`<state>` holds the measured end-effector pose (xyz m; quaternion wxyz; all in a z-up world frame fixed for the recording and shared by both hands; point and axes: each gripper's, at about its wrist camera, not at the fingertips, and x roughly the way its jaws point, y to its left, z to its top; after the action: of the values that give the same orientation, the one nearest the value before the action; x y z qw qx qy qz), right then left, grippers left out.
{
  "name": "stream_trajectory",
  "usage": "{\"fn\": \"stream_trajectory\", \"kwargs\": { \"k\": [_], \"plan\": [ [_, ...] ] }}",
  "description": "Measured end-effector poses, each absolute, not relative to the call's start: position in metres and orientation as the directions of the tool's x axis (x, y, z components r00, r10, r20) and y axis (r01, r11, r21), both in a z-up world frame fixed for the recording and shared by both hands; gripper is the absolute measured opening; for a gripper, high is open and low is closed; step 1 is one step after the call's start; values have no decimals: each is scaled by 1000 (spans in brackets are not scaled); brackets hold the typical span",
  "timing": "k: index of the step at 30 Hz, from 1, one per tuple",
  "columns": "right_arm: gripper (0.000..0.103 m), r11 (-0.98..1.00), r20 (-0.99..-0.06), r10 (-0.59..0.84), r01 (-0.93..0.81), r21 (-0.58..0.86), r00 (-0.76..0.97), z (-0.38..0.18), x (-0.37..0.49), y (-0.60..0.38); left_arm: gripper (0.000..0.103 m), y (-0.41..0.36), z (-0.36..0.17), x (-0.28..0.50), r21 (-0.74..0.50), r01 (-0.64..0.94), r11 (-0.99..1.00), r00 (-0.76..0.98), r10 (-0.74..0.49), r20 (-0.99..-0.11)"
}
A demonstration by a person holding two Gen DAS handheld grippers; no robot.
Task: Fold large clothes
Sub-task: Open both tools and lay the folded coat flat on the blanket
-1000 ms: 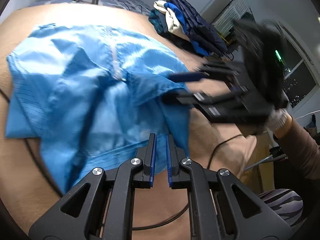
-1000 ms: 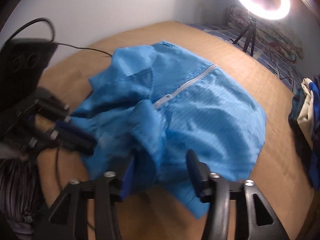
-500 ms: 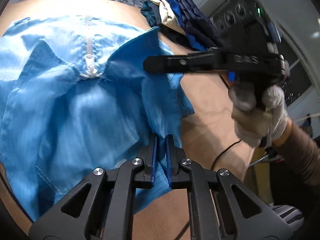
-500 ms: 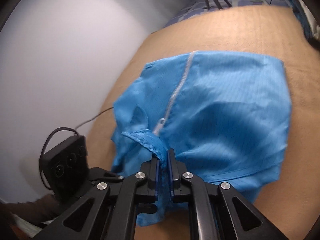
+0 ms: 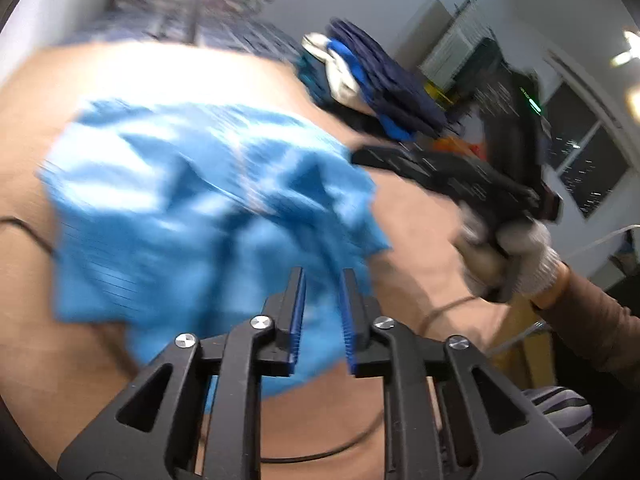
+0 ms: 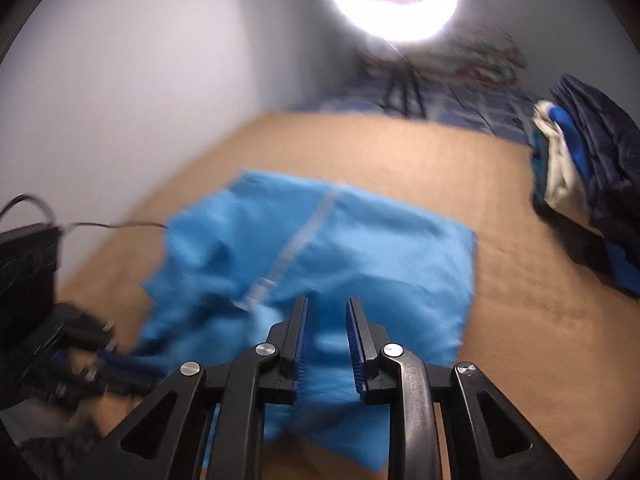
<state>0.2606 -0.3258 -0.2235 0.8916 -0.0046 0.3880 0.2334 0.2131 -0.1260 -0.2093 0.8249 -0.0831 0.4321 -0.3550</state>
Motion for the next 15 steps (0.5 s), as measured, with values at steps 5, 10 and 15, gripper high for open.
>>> {"fn": "stream_trajectory", "kwargs": {
  "k": [5,10,15],
  "plan": [
    [18,883,-741,389,-451,130,548,-237,275,-293,16,-90,-212,258,-384,396,834,483,-545,-685],
    [18,895,-802,373,-410,178,467,-273,288,-287,16,-71,-262,289,-405,304,862,397,-501,-769],
    [22,887,-813,419,-375,270,405,-285,279,-308,16,-57,-268,279,-444,321,836,385,-544,-746]
  ]
}}
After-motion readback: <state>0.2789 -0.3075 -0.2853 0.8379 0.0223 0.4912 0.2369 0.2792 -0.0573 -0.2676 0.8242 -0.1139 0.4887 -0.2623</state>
